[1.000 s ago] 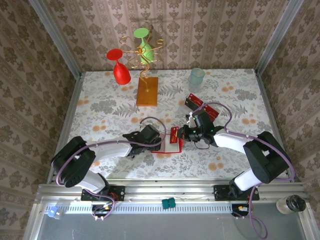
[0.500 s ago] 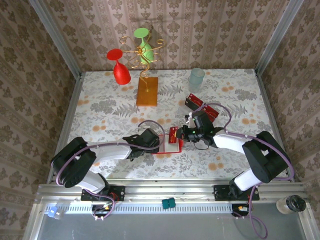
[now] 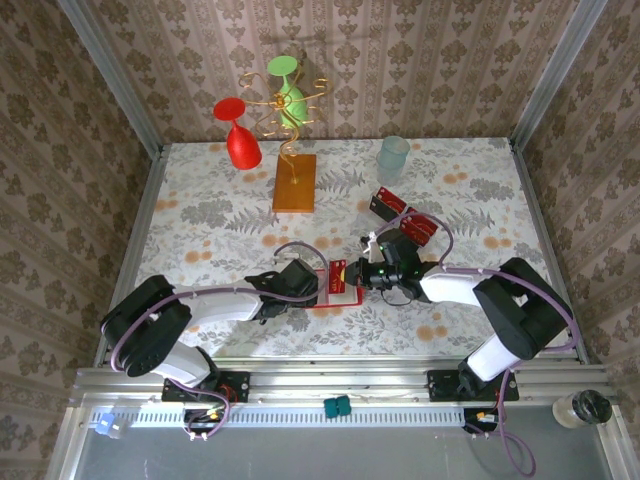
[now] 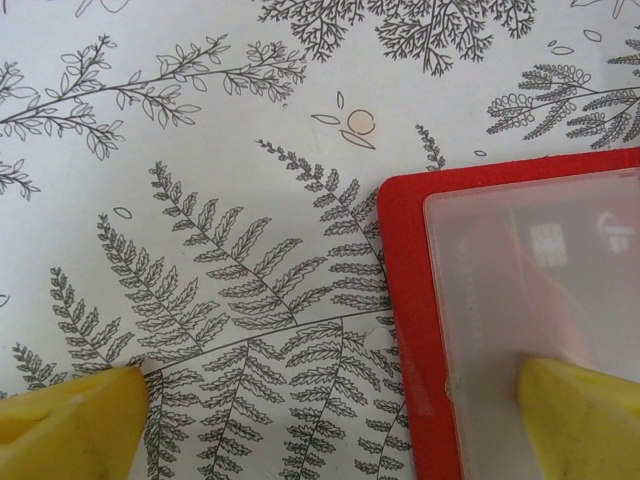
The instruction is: Put the credit cards into the card holder
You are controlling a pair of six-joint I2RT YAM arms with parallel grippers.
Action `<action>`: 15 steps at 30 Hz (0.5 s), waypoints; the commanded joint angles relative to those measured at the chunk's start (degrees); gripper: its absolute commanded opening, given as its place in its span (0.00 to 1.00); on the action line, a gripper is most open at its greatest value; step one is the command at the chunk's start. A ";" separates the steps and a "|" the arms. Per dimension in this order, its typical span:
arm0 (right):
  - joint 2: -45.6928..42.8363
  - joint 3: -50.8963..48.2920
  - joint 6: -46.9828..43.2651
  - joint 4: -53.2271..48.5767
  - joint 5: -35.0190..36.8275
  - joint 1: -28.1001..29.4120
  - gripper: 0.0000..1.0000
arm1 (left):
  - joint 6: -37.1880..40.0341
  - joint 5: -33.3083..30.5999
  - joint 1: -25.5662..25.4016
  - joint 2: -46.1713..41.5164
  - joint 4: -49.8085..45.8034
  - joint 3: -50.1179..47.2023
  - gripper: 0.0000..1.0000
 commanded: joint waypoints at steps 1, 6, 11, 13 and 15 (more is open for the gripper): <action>0.86 -1.17 1.03 4.29 0.72 0.53 0.00 | -0.92 -1.33 -0.49 -0.53 -2.10 -1.36 0.95; 1.80 -1.63 1.84 6.16 0.98 1.06 0.00 | -1.14 -1.46 -0.62 -0.44 -1.84 -1.63 0.95; 2.88 -1.80 2.16 7.04 1.25 1.33 0.00 | -1.19 -1.46 -0.76 -0.18 -1.65 -1.67 0.95; 3.21 -1.88 2.29 7.41 1.26 1.46 0.00 | -1.23 -1.50 -0.79 -0.09 -1.57 -1.72 0.95; 3.58 -1.96 2.38 7.78 1.37 1.45 0.00 | -1.30 -1.45 -0.82 -0.09 -1.57 -1.70 0.95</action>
